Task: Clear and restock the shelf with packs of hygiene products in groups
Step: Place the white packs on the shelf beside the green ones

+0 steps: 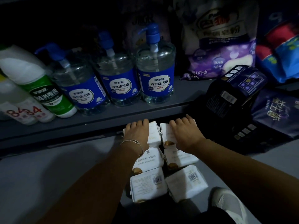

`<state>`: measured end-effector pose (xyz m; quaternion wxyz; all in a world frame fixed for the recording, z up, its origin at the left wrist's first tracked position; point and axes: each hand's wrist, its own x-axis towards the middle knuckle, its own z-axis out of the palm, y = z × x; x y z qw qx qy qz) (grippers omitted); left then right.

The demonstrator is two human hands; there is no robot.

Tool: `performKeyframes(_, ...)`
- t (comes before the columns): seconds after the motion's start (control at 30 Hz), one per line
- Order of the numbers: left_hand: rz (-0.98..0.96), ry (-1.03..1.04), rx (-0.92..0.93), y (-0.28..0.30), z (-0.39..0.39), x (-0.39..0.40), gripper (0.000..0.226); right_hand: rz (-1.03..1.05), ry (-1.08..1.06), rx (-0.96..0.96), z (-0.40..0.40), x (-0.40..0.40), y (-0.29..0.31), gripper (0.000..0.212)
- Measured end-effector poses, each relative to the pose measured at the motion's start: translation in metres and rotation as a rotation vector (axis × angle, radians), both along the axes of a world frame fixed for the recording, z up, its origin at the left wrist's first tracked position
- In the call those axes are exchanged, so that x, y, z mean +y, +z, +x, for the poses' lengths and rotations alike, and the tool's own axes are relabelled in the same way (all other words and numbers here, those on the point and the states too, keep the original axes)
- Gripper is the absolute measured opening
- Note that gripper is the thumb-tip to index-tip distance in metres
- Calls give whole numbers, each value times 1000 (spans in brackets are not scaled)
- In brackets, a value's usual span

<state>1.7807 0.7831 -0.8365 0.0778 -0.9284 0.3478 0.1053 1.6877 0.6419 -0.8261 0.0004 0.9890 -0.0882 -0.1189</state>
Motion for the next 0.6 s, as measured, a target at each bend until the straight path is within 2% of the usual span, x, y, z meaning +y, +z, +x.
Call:
performKeyframes(0.17, 42, 16, 115, 50, 18, 3, 81, 152, -92, -12, 1, 3, 40, 69)
performKeyframes(0.3, 48, -9, 153, 121, 26, 10, 75, 211, -95, -47, 1, 5, 96, 74)
performKeyframes(0.6, -184, -185, 16, 306, 21, 19, 66, 55, 12, -316, -11, 6, 277, 72)
